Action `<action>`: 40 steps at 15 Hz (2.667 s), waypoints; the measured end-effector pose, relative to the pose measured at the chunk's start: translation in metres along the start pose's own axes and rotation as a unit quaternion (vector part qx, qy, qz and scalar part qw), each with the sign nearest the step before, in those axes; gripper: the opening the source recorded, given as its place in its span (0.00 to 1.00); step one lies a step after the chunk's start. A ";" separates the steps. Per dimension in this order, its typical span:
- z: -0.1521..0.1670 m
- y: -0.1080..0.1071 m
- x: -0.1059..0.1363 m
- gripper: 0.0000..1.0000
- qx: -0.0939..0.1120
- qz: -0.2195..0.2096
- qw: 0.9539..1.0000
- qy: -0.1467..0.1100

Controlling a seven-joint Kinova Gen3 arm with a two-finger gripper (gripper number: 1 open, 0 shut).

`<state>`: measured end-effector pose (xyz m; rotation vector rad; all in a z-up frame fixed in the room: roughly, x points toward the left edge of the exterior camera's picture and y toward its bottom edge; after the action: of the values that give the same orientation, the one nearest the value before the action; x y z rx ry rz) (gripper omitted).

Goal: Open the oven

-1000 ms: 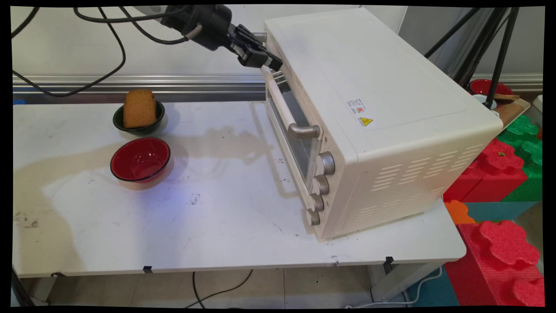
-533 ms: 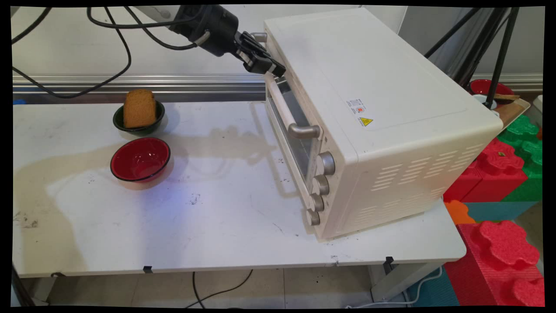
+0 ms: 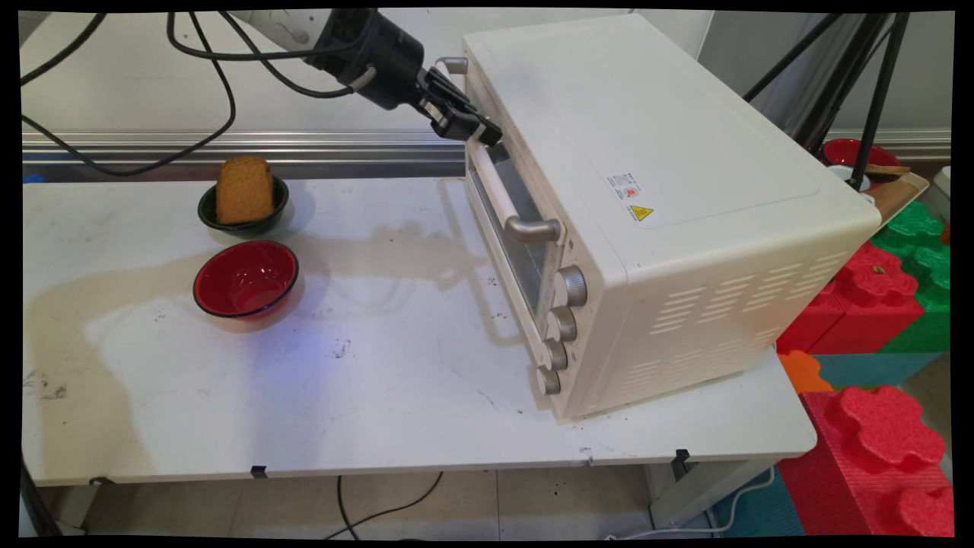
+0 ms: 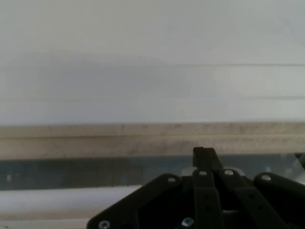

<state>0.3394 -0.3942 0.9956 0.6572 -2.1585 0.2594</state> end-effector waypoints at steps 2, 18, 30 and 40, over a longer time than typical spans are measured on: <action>0.001 0.000 -0.002 0.00 0.001 0.000 1.000 -0.002; -0.035 0.006 -0.072 0.00 0.019 -0.005 0.999 -0.044; -0.051 0.015 -0.138 0.00 0.012 0.002 0.997 -0.081; -0.043 0.026 -0.186 0.00 0.003 0.016 0.994 -0.112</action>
<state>0.4490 -0.2874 0.8781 0.6827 -2.3857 0.2186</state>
